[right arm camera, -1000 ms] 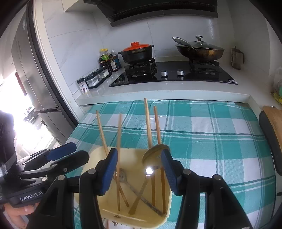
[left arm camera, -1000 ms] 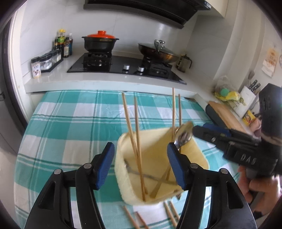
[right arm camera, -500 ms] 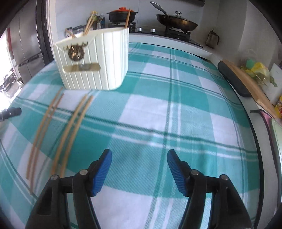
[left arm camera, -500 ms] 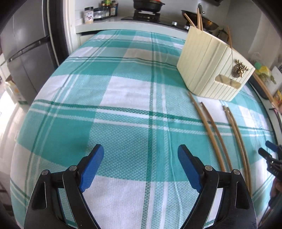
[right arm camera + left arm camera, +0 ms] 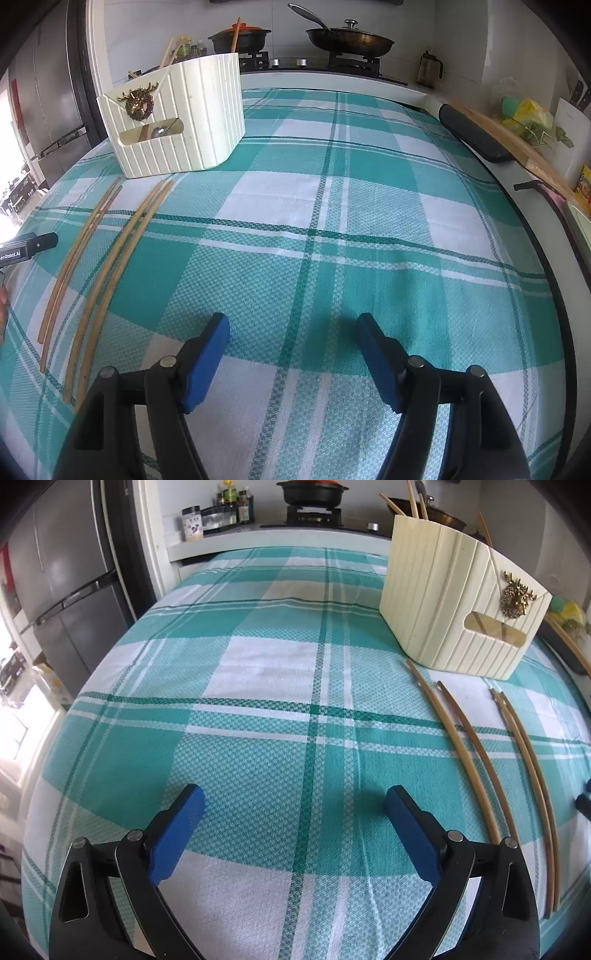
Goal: Organize utensils
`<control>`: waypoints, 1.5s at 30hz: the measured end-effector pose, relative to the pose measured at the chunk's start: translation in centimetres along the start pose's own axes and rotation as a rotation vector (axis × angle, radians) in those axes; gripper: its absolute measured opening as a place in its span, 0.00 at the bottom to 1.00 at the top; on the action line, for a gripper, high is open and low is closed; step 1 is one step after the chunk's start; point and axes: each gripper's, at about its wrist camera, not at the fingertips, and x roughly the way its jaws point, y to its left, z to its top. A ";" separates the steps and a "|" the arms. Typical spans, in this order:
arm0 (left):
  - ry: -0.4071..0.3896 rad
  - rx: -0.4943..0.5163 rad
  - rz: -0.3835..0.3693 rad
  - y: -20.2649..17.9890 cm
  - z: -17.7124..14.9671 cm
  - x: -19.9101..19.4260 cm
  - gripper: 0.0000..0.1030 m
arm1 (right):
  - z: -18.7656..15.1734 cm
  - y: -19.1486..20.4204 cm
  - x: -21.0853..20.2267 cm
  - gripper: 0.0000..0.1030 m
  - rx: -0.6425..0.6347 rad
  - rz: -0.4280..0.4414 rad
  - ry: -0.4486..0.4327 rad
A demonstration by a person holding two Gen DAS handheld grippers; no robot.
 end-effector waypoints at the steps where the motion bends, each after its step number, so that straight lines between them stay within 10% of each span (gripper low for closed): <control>1: 0.000 -0.001 0.002 0.0 0.0 0.0 0.96 | 0.0 0.0 0.0 0.70 -0.001 -0.002 0.000; 45: 0.003 -0.020 0.027 -0.1 -0.2 0.0 1.00 | 0.0 -0.2 0.1 0.71 0.008 0.011 -0.002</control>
